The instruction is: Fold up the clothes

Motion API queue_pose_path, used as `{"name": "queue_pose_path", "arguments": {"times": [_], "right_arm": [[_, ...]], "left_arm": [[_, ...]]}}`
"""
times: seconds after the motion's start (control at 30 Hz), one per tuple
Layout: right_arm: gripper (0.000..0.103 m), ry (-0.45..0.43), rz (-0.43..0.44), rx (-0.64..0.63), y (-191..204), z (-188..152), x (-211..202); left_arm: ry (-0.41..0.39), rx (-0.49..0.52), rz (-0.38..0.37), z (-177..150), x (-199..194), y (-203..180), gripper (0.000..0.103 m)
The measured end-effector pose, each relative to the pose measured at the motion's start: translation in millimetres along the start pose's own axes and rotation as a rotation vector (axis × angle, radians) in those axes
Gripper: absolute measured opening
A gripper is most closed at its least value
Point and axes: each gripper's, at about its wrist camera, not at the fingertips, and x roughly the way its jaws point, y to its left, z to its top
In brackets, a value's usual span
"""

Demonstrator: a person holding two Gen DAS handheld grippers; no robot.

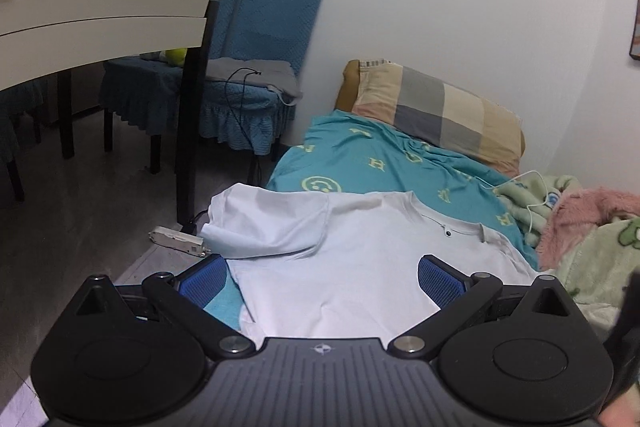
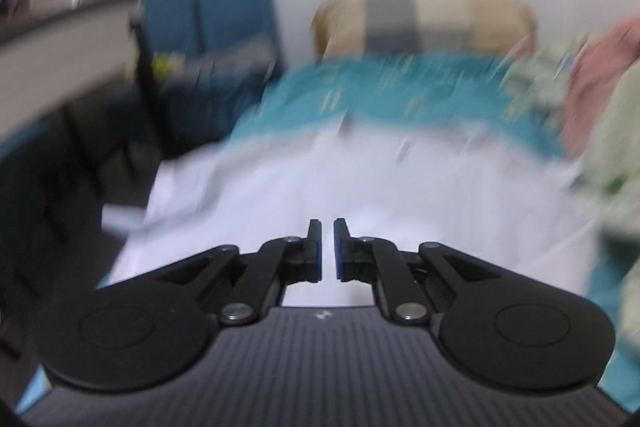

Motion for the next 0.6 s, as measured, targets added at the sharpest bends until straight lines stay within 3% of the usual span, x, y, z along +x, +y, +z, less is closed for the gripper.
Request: {"name": "queue_pose_path", "arguments": {"times": [0.07,0.3,0.5,0.6], "right_arm": [[0.009,0.037,0.006,-0.018,1.6,-11.1,6.5],[0.011,0.020,-0.038,0.135,-35.4,7.4,-43.2],[0.012,-0.048,-0.156,0.319,-89.8,24.4,-149.9],[0.022,-0.081,-0.205,0.409,-121.4,18.7,-194.4]], "left_arm": [[0.004,0.012,-0.001,-1.2,0.8,-1.3,0.103],[0.018,0.093,-0.038,-16.1,6.5,-26.2,0.103],[0.030,0.188,-0.107,-42.0,7.9,-54.0,0.102],[0.036,0.253,-0.152,-56.7,7.8,-70.5,0.101]]}}
